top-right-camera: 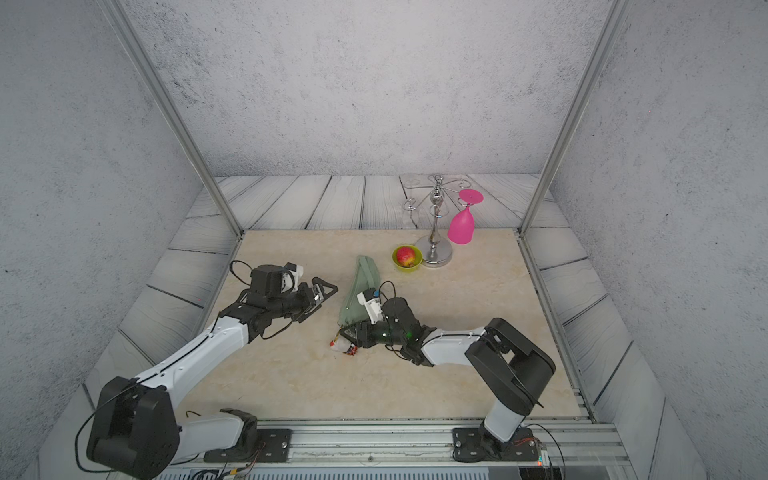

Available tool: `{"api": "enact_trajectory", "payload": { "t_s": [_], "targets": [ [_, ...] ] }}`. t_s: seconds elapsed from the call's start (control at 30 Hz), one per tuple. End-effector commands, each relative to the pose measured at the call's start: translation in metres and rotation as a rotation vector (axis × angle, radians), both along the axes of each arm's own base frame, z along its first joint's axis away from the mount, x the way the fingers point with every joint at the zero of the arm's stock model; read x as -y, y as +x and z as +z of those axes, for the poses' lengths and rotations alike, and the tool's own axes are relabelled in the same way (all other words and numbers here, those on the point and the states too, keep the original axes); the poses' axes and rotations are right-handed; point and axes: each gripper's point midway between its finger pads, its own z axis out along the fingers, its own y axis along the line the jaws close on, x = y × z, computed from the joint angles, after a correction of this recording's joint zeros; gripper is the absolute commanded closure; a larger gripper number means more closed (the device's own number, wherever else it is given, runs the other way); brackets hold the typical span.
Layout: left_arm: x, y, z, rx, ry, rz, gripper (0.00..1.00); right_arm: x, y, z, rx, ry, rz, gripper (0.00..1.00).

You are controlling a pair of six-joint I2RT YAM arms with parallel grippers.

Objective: Remove the decoration from the bag
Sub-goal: Pick up the bag from the center of the board.

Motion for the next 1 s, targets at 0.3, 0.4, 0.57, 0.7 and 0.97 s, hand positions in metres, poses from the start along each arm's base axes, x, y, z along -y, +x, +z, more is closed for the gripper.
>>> {"api": "enact_trajectory", "payload": {
  "t_s": [0.3, 0.4, 0.57, 0.7, 0.97],
  "targets": [
    [0.017, 0.005, -0.015, -0.022, -0.083, -0.046, 0.01, -0.014, 0.018, 0.012, 0.071, 0.027, -0.013, 0.49],
    [0.022, 0.004, -0.018, -0.026, -0.099, -0.056, 0.01, -0.018, 0.020, 0.014, 0.066, 0.041, -0.017, 0.49],
    [0.030, 0.001, -0.021, -0.030, -0.118, -0.086, 0.01, -0.021, 0.025, 0.017, 0.060, 0.071, -0.035, 0.49],
    [0.036, -0.003, -0.020, -0.031, -0.142, -0.110, 0.01, -0.023, 0.028, 0.021, 0.057, 0.092, -0.050, 0.49],
    [0.038, -0.012, -0.017, -0.028, -0.158, -0.127, 0.01, -0.026, 0.023, 0.034, 0.044, 0.159, -0.020, 0.50]
  ]
}}
